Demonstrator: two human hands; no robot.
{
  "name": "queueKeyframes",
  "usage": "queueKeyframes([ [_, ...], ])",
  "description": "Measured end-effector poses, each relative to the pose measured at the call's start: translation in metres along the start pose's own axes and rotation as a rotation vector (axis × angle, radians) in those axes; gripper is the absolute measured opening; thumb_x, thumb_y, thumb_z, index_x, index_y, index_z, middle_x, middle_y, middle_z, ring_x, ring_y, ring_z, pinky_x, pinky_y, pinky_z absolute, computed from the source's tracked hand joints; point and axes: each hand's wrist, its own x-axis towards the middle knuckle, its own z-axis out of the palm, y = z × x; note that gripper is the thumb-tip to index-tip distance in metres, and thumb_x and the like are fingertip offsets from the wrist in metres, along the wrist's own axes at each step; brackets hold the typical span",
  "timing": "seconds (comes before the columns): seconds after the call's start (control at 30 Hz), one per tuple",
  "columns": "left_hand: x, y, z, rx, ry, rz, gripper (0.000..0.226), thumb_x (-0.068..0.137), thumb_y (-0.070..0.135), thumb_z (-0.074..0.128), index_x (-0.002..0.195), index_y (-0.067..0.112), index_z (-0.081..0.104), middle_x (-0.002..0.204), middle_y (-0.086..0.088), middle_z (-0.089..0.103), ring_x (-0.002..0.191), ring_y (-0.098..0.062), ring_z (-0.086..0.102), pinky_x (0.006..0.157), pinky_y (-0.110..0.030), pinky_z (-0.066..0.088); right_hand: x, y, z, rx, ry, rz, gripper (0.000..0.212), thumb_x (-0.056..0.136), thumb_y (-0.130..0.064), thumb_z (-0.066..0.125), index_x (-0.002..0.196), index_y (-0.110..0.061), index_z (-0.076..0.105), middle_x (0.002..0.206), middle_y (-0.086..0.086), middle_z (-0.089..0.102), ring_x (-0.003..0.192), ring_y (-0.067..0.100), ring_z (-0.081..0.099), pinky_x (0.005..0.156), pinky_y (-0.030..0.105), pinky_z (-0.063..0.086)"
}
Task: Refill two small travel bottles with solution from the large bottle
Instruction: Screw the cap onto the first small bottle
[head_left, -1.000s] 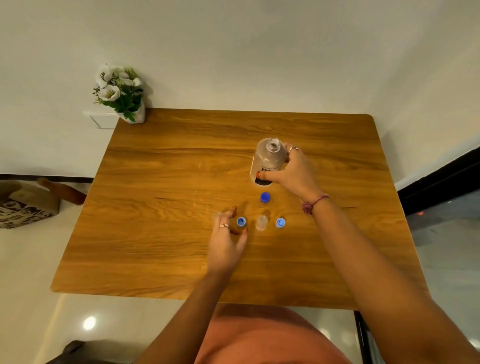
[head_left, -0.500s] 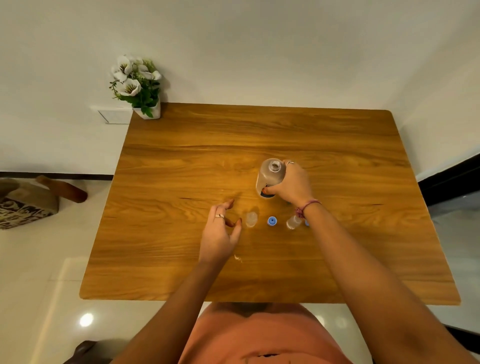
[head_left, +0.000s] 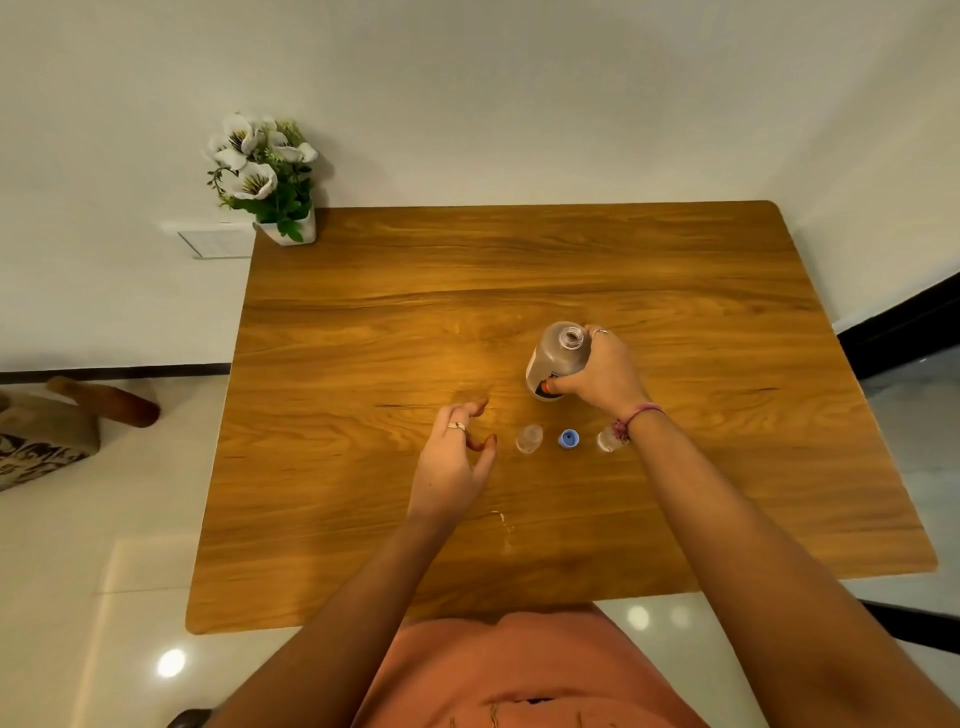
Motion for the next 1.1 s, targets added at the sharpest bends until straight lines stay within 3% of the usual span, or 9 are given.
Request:
queueKeyframes([
  [0.17,0.001,-0.002,-0.002,-0.003,-0.011,0.005,0.045,0.088,0.02,0.064,0.13,0.022,0.049,0.114,0.015,0.047,0.084,0.004,0.054,0.067,-0.017,0.052,-0.003,-0.005,-0.003,-0.024,-0.02,0.037,0.077,0.05,-0.02,0.091,0.114,-0.006,0.052,0.117,0.009,0.058,0.109,0.024,0.054,0.092,0.036,0.046],
  [0.33,0.002,-0.004,-0.004,-0.001,-0.023,0.01,0.045,0.088,0.019,0.064,0.13,0.02,0.05,0.113,0.013,0.049,0.082,0.004,0.054,0.068,-0.017,0.051,-0.017,-0.008,-0.022,-0.125,-0.059,0.087,0.09,0.061,-0.016,0.086,0.134,0.0,0.037,0.134,0.015,0.048,0.123,0.027,0.047,0.102,0.04,0.042],
  [0.47,0.003,-0.005,-0.001,0.007,-0.03,0.008,0.045,0.088,0.016,0.065,0.13,0.018,0.051,0.112,0.008,0.053,0.079,0.002,0.054,0.067,-0.013,0.046,-0.055,-0.008,-0.042,-0.08,0.123,0.005,0.057,0.078,-0.015,0.074,0.128,-0.006,0.05,0.118,0.009,0.061,0.104,0.019,0.06,0.089,0.033,0.052],
  [0.53,0.002,-0.004,0.002,-0.006,-0.029,-0.007,0.046,0.086,0.015,0.066,0.129,0.018,0.051,0.111,0.006,0.055,0.081,-0.001,0.055,0.07,-0.018,0.05,-0.075,-0.005,-0.042,-0.106,0.147,-0.018,0.042,0.083,-0.019,0.068,0.123,-0.011,0.055,0.109,0.003,0.064,0.095,0.012,0.061,0.078,0.021,0.052],
  [0.6,0.002,-0.002,0.007,-0.023,-0.04,-0.034,0.048,0.084,0.016,0.068,0.129,0.018,0.051,0.112,0.006,0.056,0.085,-0.004,0.055,0.074,-0.021,0.052,-0.089,0.003,-0.035,-0.137,0.123,-0.018,0.037,0.086,-0.021,0.064,0.121,-0.013,0.055,0.108,0.001,0.063,0.093,0.01,0.06,0.077,0.018,0.05],
  [0.8,0.002,0.003,0.026,-0.024,-0.112,-0.149,0.063,0.076,0.017,0.077,0.131,0.012,0.047,0.125,0.001,0.055,0.105,-0.004,0.05,0.087,-0.017,0.042,-0.107,0.032,0.008,-0.276,-0.01,-0.007,0.043,0.091,-0.022,0.057,0.131,-0.013,0.047,0.132,0.01,0.05,0.116,0.018,0.053,0.095,0.03,0.047],
  [0.97,-0.001,0.004,0.04,-0.019,-0.136,-0.25,0.07,0.074,0.013,0.078,0.135,0.008,0.043,0.133,-0.004,0.053,0.119,-0.012,0.05,0.1,-0.024,0.042,-0.113,0.048,0.04,-0.402,-0.093,-0.076,0.049,0.095,-0.005,0.045,0.142,-0.007,0.03,0.144,0.014,0.036,0.122,0.022,0.049,0.098,0.028,0.042],
  [1.1,-0.001,0.004,0.045,-0.038,-0.105,-0.278,0.07,0.074,0.012,0.079,0.134,0.009,0.045,0.132,-0.005,0.054,0.121,-0.015,0.051,0.103,-0.033,0.044,-0.109,0.053,0.049,-0.439,-0.095,-0.143,0.056,0.091,0.003,0.046,0.143,-0.001,0.025,0.142,0.018,0.037,0.117,0.024,0.052,0.093,0.028,0.046],
])
